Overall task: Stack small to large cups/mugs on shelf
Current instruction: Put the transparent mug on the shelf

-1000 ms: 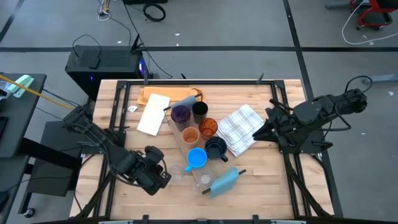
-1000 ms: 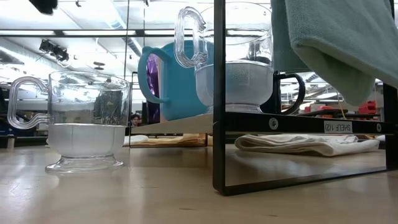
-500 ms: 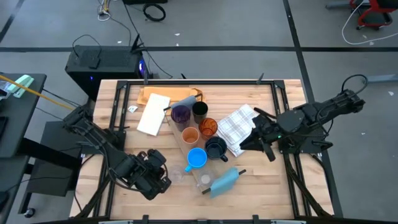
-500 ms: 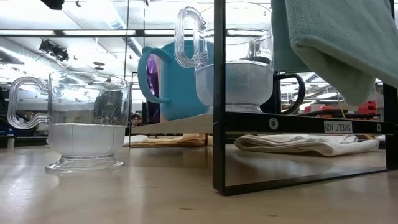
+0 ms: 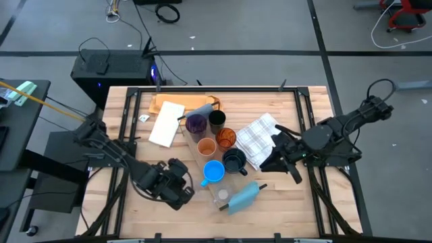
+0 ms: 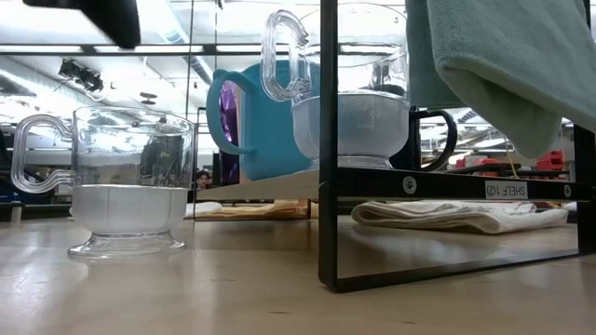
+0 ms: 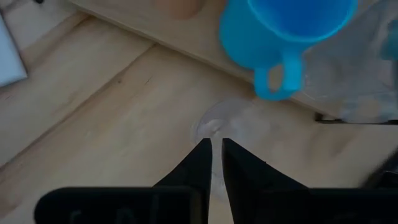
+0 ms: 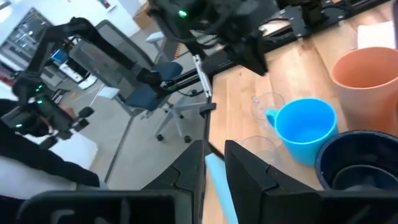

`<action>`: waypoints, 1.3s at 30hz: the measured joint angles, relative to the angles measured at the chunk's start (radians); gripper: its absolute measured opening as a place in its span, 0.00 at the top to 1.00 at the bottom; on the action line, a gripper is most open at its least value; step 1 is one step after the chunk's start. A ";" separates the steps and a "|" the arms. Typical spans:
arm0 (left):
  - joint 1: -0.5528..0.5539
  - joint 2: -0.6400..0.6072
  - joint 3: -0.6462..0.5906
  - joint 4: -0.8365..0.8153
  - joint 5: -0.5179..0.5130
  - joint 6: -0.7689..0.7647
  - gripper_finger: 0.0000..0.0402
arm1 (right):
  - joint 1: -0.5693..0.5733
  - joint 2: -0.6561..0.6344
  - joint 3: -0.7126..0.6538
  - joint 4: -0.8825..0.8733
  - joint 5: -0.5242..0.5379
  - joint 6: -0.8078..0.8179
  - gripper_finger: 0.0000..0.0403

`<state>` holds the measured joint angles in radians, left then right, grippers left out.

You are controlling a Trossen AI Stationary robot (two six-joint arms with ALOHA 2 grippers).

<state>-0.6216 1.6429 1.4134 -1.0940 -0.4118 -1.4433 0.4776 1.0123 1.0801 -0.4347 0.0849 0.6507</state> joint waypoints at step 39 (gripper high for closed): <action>0.145 0.141 0.000 0.006 0.305 0.250 0.49 | 0.134 -0.020 0.000 0.045 0.020 0.012 0.82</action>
<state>-0.4770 1.7835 1.4132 -1.0884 -0.1063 -1.1937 0.6113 0.9920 1.0801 -0.3895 0.1046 0.6632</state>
